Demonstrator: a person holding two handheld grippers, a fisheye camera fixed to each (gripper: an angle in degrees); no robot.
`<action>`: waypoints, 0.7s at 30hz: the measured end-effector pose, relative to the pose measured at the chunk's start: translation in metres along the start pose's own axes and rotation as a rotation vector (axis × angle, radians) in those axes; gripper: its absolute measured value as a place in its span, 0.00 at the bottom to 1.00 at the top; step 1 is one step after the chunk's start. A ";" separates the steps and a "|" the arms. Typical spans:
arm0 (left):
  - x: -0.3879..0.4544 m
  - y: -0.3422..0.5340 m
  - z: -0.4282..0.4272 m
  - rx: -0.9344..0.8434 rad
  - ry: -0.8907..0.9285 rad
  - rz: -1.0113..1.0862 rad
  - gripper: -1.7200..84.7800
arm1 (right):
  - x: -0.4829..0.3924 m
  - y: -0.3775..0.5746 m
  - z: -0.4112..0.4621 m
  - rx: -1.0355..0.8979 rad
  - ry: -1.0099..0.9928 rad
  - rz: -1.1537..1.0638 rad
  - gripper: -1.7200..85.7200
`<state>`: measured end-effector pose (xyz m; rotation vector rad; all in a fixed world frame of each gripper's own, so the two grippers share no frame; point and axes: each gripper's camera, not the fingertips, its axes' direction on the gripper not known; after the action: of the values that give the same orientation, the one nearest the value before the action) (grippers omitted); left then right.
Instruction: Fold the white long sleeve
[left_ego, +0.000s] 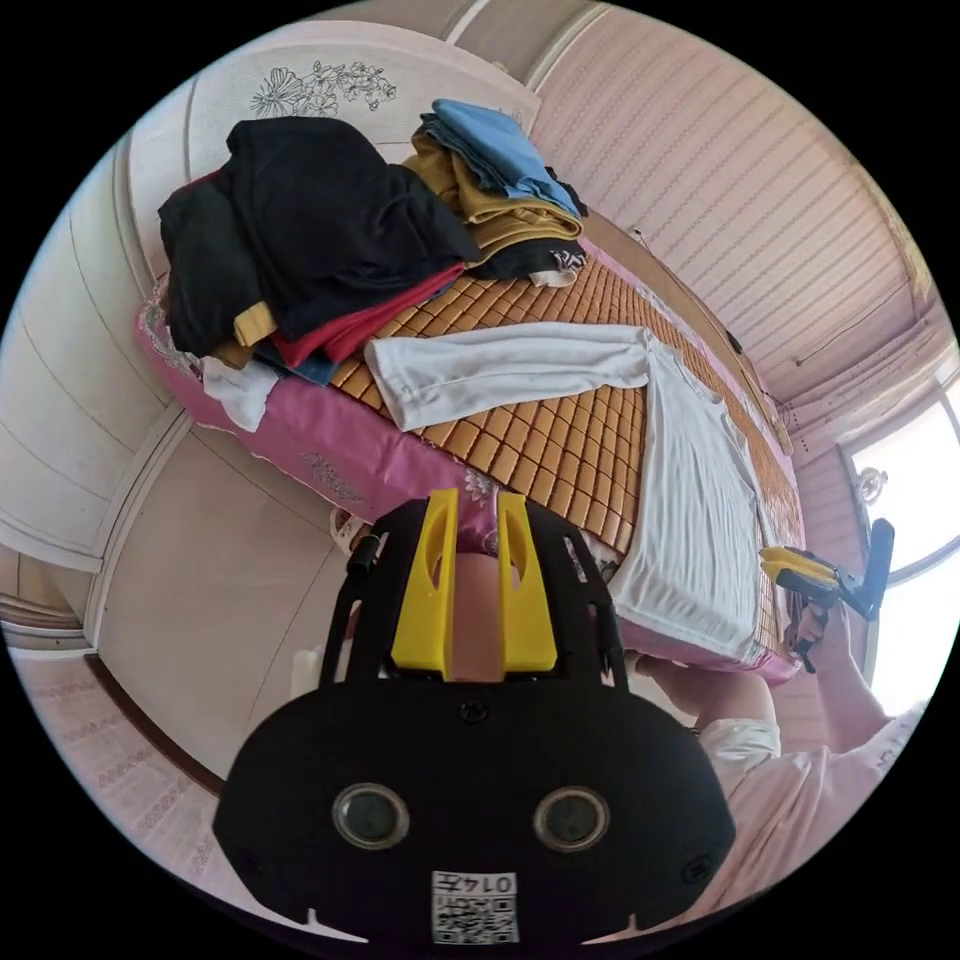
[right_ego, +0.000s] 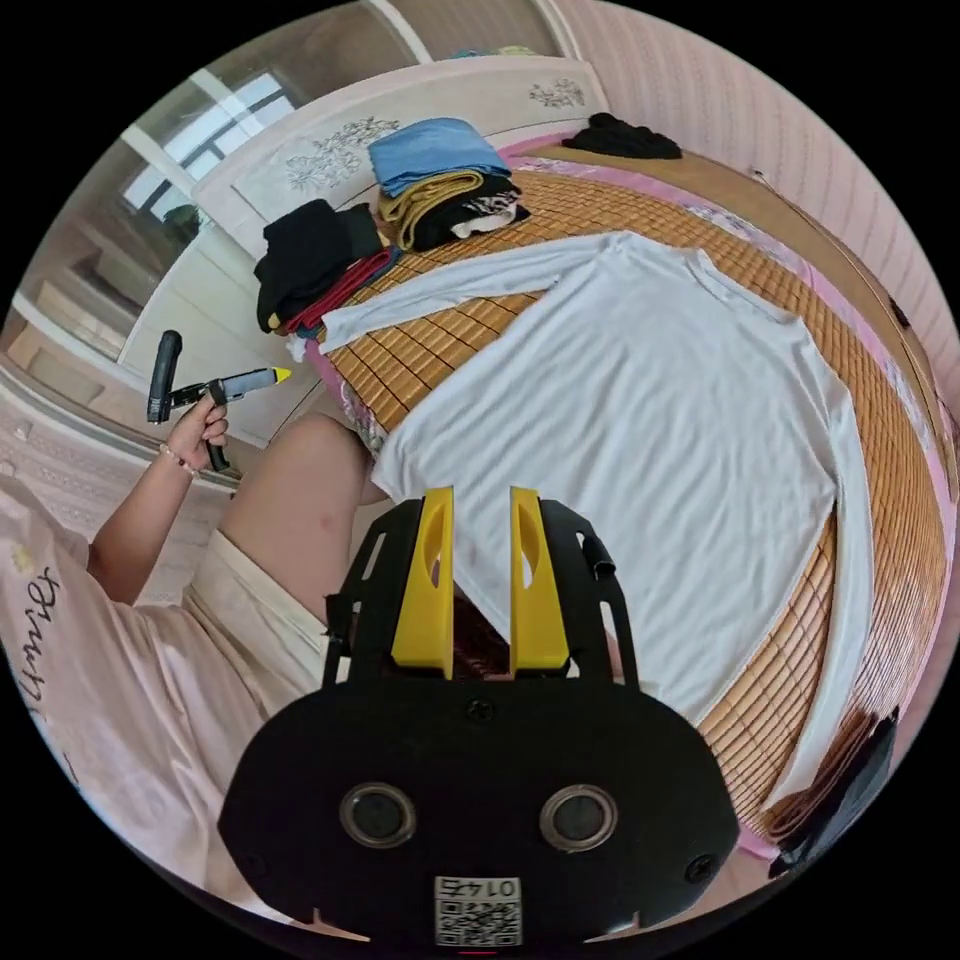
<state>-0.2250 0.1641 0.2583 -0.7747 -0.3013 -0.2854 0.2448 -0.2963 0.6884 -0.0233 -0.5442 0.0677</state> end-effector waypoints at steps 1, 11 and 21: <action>-0.007 -0.002 0.000 0.012 -0.002 -0.014 0.09 | -0.009 -0.012 0.005 -0.006 -0.003 -0.039 0.12; -0.074 -0.065 0.039 0.081 -0.037 -0.120 0.11 | -0.135 -0.151 0.096 -0.102 0.011 -0.454 0.12; -0.077 -0.073 0.066 0.045 -0.042 0.018 0.04 | -0.165 -0.199 0.151 -0.160 0.002 -0.504 0.12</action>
<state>-0.3325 0.1724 0.3210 -0.7397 -0.3388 -0.2448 0.0374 -0.5059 0.7408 -0.0416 -0.5388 -0.4676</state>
